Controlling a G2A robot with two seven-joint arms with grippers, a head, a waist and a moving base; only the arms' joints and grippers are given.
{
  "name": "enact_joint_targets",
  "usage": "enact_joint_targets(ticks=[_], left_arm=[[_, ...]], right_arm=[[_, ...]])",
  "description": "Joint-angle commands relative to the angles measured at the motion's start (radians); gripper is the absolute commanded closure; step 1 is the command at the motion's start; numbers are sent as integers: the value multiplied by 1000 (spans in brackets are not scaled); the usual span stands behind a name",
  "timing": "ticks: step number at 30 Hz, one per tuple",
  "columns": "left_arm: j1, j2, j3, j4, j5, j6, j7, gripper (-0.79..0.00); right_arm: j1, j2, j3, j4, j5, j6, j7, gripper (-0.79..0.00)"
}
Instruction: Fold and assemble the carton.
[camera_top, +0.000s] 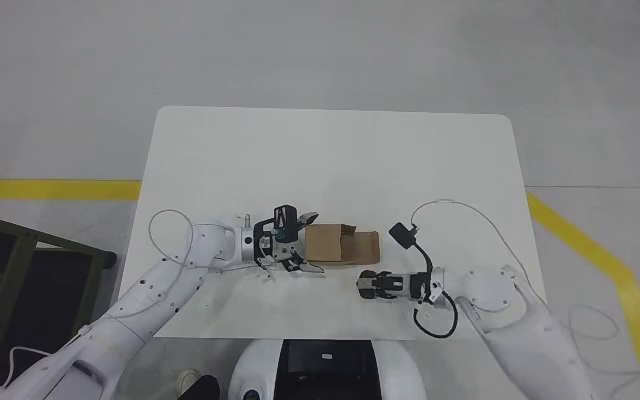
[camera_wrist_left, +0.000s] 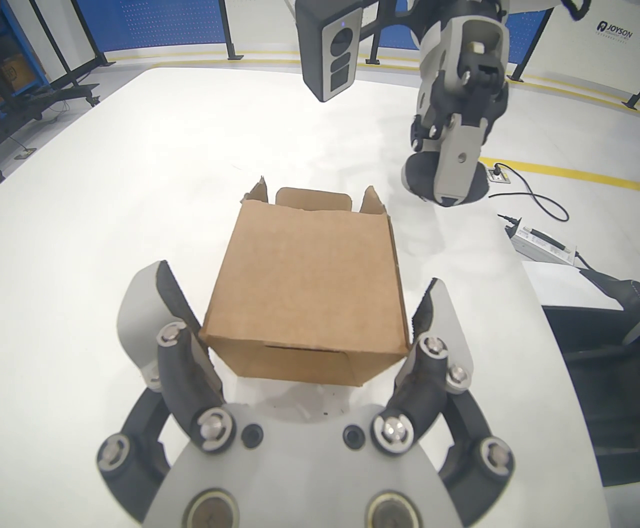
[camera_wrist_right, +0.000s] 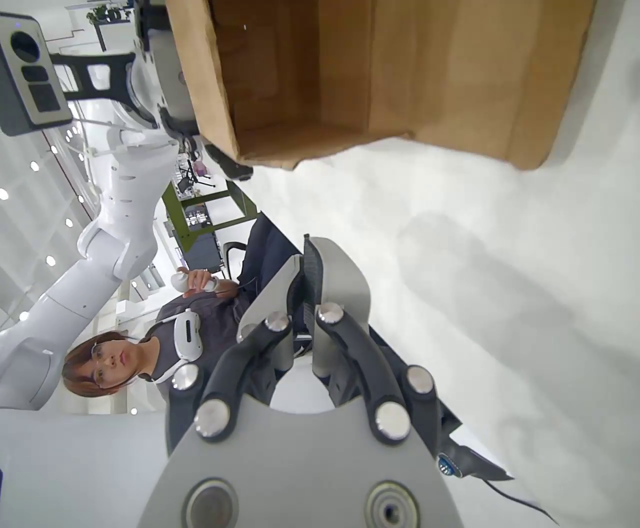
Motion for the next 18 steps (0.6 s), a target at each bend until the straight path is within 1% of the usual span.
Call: enact_joint_targets(ticks=[1,6,8,18], left_arm=[[0,0,0,0,0,0,0,-785],[0,0,0,0,0,0,0,-785],[0,0,0,0,0,0,0,-785],[0,0,0,0,0,0,0,-785]], right_arm=[[18,-3,-12,22,-16,-9,-18,0],[68,-14,-44,83,-18,-32,-62,0],[91,-21,-58,114,5,-45,-75,0],[194,-48,-122,227,49,-102,-94,0]])
